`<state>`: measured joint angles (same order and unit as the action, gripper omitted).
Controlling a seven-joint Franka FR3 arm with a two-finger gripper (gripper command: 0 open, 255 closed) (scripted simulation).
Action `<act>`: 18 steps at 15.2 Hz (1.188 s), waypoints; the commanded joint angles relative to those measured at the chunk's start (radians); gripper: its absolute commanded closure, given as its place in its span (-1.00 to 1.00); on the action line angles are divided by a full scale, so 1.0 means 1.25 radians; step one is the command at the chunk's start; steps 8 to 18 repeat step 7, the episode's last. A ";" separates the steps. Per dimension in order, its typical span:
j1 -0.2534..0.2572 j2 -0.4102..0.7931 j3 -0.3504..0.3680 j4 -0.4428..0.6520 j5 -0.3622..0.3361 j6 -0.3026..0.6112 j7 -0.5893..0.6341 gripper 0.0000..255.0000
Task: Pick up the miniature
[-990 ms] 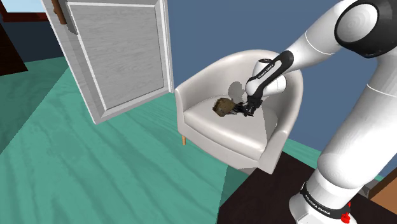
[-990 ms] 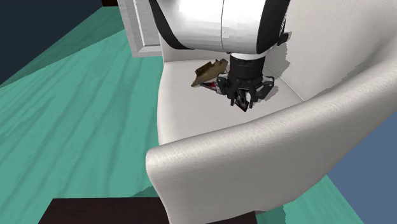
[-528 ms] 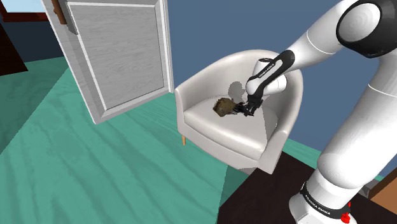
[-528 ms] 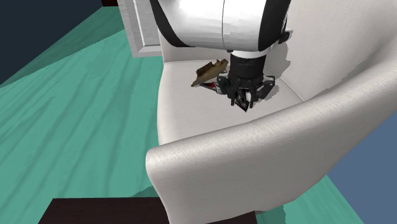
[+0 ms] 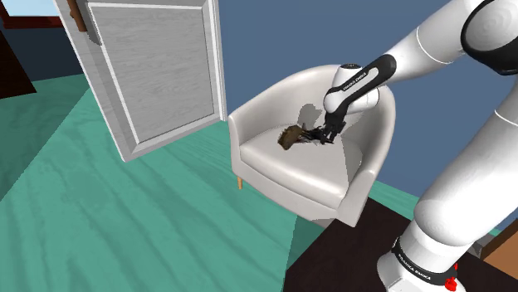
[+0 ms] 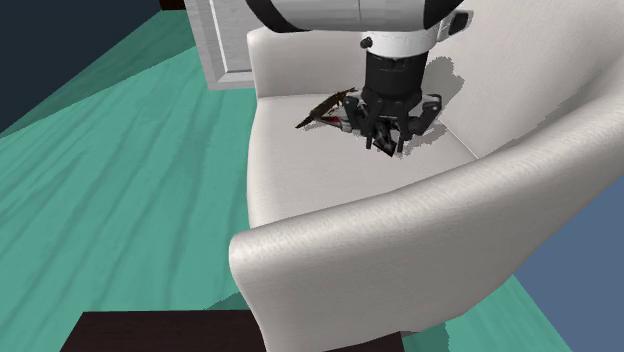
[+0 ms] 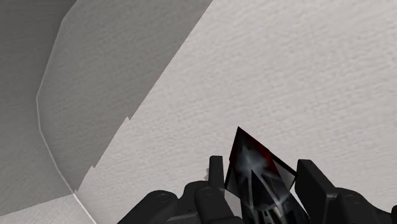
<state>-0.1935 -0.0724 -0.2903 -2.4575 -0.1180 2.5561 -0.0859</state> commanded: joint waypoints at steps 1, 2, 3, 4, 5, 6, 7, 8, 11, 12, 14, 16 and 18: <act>0.000 -0.015 0.001 0.008 -0.004 -0.023 0.002 1.00; -0.001 -0.023 0.001 0.012 -0.006 -0.035 0.003 1.00; -0.001 -0.031 0.002 0.017 -0.007 -0.047 0.003 1.00; -0.001 -0.038 0.003 0.021 -0.009 -0.058 0.004 1.00; -0.001 -0.045 0.004 0.025 -0.010 -0.070 0.005 1.00; -0.001 -0.047 0.004 0.026 -0.011 -0.072 0.005 1.00; -0.001 -0.047 0.004 0.026 -0.011 -0.072 0.005 1.00; -0.001 -0.047 0.004 0.026 -0.011 -0.072 0.005 1.00; -0.001 -0.047 0.004 0.026 -0.011 -0.072 0.005 1.00; -0.001 -0.047 0.004 0.026 -0.011 -0.072 0.005 1.00; -0.001 -0.047 0.004 0.026 -0.011 -0.072 0.005 1.00; -0.001 -0.047 0.004 0.026 -0.011 -0.072 0.005 1.00; -0.001 -0.047 0.004 0.026 -0.011 -0.072 0.005 1.00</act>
